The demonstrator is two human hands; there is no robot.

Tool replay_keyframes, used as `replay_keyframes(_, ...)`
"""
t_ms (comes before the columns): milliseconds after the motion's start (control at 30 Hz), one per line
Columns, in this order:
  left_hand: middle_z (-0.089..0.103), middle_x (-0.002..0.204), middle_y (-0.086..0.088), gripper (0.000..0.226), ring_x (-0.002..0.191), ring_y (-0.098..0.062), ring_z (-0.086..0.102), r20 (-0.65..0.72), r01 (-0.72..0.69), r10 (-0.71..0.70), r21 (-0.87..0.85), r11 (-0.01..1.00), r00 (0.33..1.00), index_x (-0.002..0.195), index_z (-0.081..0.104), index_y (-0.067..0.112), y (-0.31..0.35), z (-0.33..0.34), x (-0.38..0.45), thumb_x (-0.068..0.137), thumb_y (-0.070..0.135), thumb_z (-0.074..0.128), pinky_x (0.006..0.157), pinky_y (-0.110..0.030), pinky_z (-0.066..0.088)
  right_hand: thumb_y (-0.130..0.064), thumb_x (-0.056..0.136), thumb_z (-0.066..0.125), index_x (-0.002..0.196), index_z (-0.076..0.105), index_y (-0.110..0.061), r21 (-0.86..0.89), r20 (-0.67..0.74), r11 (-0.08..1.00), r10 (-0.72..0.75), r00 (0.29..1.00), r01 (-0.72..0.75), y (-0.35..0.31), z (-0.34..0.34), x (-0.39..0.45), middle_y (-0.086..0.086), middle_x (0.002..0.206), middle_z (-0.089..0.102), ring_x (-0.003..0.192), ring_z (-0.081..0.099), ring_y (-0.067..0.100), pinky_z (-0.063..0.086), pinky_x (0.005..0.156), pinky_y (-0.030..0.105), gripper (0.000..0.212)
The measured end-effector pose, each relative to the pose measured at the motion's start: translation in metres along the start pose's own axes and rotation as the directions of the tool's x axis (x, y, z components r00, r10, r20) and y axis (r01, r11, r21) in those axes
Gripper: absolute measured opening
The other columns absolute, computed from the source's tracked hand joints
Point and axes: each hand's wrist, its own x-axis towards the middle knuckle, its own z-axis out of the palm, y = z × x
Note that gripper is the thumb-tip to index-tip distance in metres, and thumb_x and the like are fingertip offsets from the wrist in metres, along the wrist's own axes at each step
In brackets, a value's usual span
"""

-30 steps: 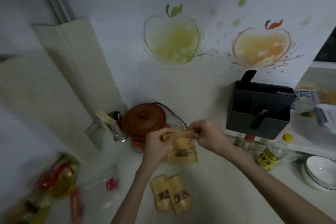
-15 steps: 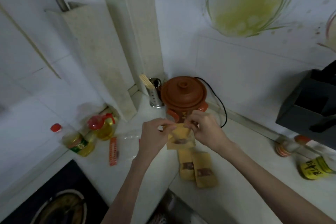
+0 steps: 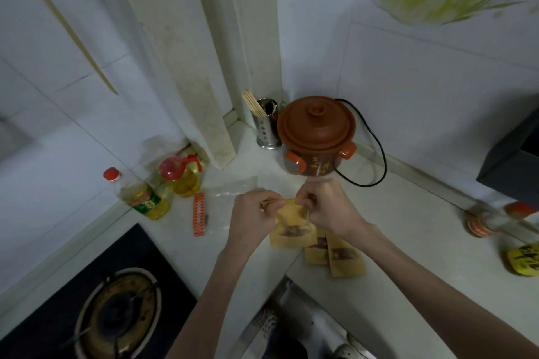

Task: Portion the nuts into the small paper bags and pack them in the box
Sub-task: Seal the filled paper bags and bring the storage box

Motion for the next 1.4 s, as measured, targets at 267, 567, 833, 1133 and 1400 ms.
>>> replay_keyframes(267, 0.065, 0.076, 0.005, 0.004, 0.074, -0.014, 0.059, 0.118, -0.138, 0.12, 0.159, 0.977, 0.986, 0.077, 0.072, 0.015, -0.008, -0.001, 0.005, 0.078, 0.012, 0.073, 0.062, -0.033, 0.047, -0.002, 0.072, 0.056, 0.082, 0.067, -0.007, -0.08, 0.126, 0.997, -0.01, 0.992, 0.02, -0.009, 0.018, 0.006, 0.005, 0.08, 0.061, 0.078, 0.057, 0.022, 0.047, 0.068, 0.037, 0.016)
replay_keyframes(567, 0.064, 0.073, 0.007, 0.009, 0.071, -0.006, 0.055, 0.149, -0.219, 0.207, 0.069, 0.973, 0.967, 0.073, 0.072, 0.013, -0.043, -0.013, 0.02, 0.076, 0.004, 0.073, 0.06, -0.027, 0.047, 0.002, 0.063, 0.06, 0.074, 0.067, -0.01, -0.04, 0.075, 0.998, 0.055, 0.996, -0.052, -0.014, 0.045, 0.02, 0.001, 0.071, 0.058, 0.069, 0.055, 0.019, 0.046, 0.059, 0.036, 0.017)
replay_keyframes(833, 0.068, 0.069, 0.011, 0.011, 0.069, 0.0, 0.064, 0.047, -0.037, 0.042, -0.1, 0.994, 0.998, 0.074, 0.072, 0.014, -0.088, -0.014, 0.022, 0.074, 0.005, 0.078, 0.061, -0.009, 0.046, 0.004, 0.074, 0.063, 0.077, 0.067, -0.008, 0.021, -0.029, 0.988, 0.156, 0.987, -0.156, -0.013, 0.073, 0.032, 0.0, 0.075, 0.057, 0.073, 0.055, 0.015, 0.047, 0.064, 0.029, 0.014)
replay_keyframes(1133, 0.071, 0.074, 0.01, 0.014, 0.074, -0.003, 0.068, 0.189, 0.221, -0.177, -0.244, 0.944, 0.966, 0.081, 0.075, 0.012, -0.11, 0.024, 0.024, 0.078, -0.001, 0.071, 0.072, -0.018, 0.053, -0.016, 0.086, 0.067, 0.094, 0.064, -0.018, 0.423, -0.037, 0.702, 0.645, 0.763, -0.573, 0.01, 0.103, -0.006, -0.009, 0.075, 0.062, 0.07, 0.057, 0.003, 0.044, 0.065, 0.015, 0.009)
replay_keyframes(1400, 0.073, 0.078, 0.011, 0.027, 0.074, 0.0, 0.067, 0.313, 0.41, -0.297, -0.404, 0.817, 0.902, 0.082, 0.074, 0.02, -0.104, 0.088, -0.004, 0.084, -0.005, 0.064, 0.075, -0.02, 0.053, -0.022, 0.084, 0.07, 0.104, 0.059, -0.016, 0.522, 0.269, 0.364, 0.788, 0.554, -0.771, 0.049, 0.116, -0.097, -0.005, 0.085, 0.06, 0.075, 0.058, 0.007, 0.045, 0.058, 0.013, 0.024)
